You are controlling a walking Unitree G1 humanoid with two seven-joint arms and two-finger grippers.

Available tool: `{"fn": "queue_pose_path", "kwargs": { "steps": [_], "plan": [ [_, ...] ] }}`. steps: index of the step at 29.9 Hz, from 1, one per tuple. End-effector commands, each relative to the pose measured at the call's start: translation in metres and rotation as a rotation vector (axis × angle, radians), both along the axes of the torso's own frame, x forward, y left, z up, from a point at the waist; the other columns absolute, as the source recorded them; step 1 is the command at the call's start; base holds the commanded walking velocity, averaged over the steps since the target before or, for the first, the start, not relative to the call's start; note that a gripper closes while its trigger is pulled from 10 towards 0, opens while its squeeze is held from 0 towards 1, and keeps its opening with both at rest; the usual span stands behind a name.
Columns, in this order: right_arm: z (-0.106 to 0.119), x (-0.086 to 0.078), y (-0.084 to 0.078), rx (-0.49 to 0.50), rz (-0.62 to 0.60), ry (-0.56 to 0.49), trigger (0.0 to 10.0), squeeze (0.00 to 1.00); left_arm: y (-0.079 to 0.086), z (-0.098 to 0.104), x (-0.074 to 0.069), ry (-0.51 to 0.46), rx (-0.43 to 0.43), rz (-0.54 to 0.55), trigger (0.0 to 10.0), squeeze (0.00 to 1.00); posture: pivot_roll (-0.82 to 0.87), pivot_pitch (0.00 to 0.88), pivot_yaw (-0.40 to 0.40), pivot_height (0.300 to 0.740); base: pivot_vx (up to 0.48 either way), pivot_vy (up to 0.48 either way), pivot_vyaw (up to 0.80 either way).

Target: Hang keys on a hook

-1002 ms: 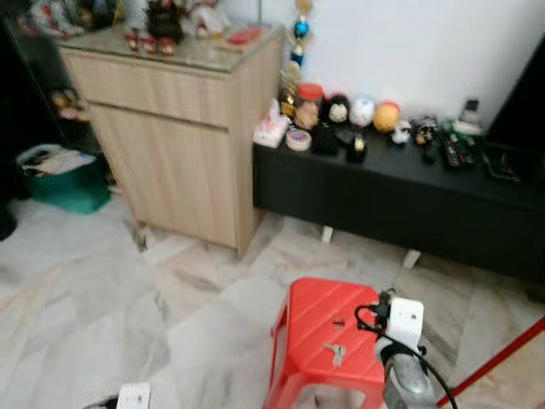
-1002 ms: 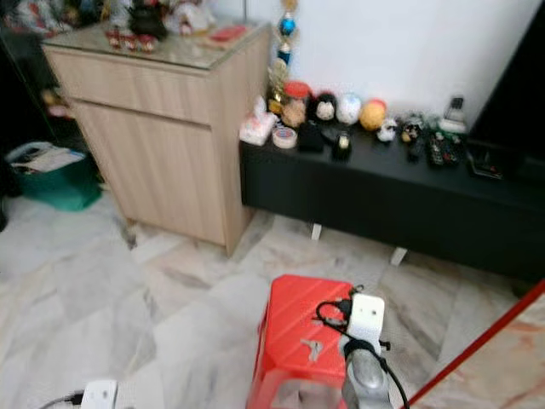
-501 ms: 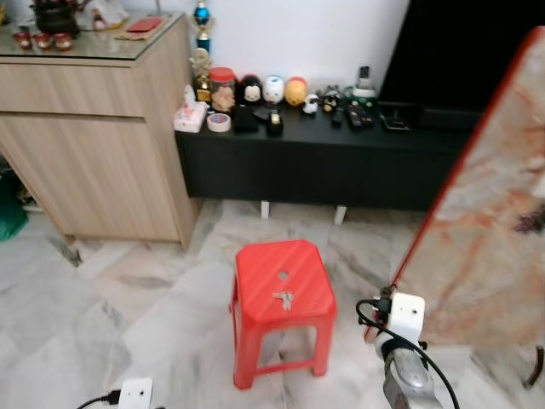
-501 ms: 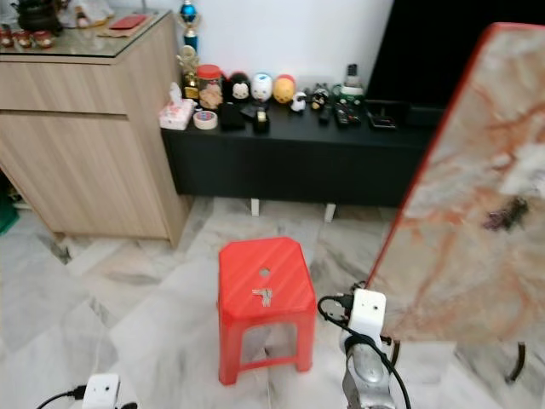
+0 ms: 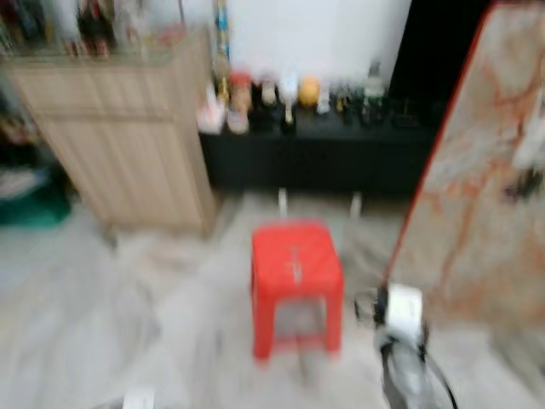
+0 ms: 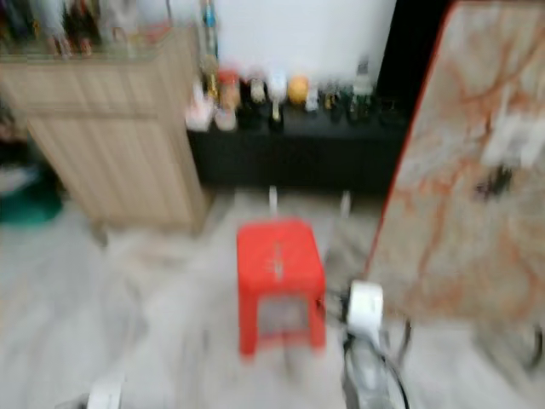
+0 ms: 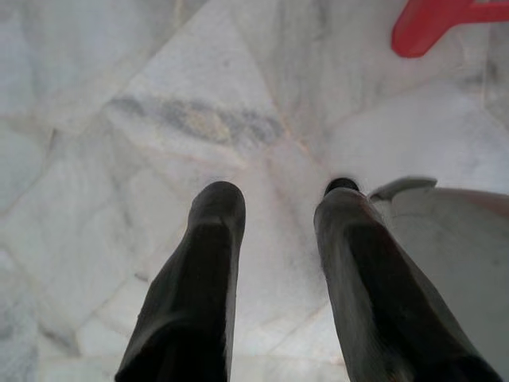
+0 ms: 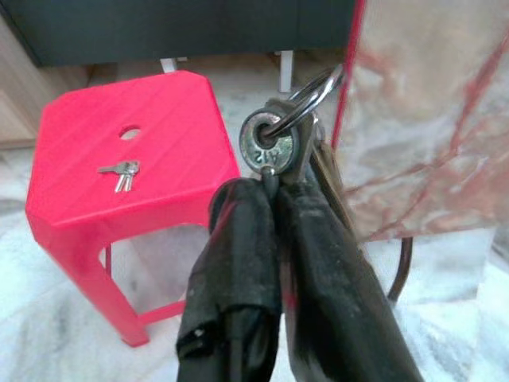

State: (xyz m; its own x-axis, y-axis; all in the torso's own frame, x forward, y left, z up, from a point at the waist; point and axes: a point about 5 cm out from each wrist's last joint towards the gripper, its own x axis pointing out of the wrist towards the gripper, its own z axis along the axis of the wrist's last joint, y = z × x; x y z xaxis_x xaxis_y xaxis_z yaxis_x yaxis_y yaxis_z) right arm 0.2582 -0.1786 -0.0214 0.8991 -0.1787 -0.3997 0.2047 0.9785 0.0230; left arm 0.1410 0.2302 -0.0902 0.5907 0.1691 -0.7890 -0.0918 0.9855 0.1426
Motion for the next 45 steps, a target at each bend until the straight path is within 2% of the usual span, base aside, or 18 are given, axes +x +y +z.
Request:
{"fn": "queue_pose_path", "kwargs": {
  "steps": [1, 8, 39, 45],
  "plan": [
    [0.0029, 0.0039, 0.0039, 0.009, 0.002, -0.013, 10.0, 0.0, 0.0035, 0.0039, 0.0078, -0.021, 0.016, -0.008, 10.0, 0.0, 0.07, 0.0, -0.037, 0.74, 0.0, 0.0, 0.0],
    [0.0027, 0.0038, 0.0037, 0.008, 0.003, -0.01, 10.0, 0.0, 0.006, 0.0051, 0.0093, -0.024, 0.034, -0.012, 10.0, 0.0, 0.08, 0.0, -0.039, 0.74, 0.0, 0.0, 0.0],
    [0.0044, 0.0063, 0.0045, 0.011, -0.007, -0.016, 10.0, 0.0, 0.0103, 0.0046, 0.0064, -0.003, 0.047, -0.006, 10.0, 0.0, 0.07, 0.0, -0.037, 0.74, 0.0, -0.345, 0.0],
    [0.0043, 0.0062, 0.003, 0.015, -0.014, -0.015, 10.0, 0.0, 0.0128, 0.004, 0.0033, 0.003, 0.044, 0.011, 10.0, 0.0, 0.07, 0.0, -0.041, 0.74, 0.0, 0.0, 0.0]
  ]
}}
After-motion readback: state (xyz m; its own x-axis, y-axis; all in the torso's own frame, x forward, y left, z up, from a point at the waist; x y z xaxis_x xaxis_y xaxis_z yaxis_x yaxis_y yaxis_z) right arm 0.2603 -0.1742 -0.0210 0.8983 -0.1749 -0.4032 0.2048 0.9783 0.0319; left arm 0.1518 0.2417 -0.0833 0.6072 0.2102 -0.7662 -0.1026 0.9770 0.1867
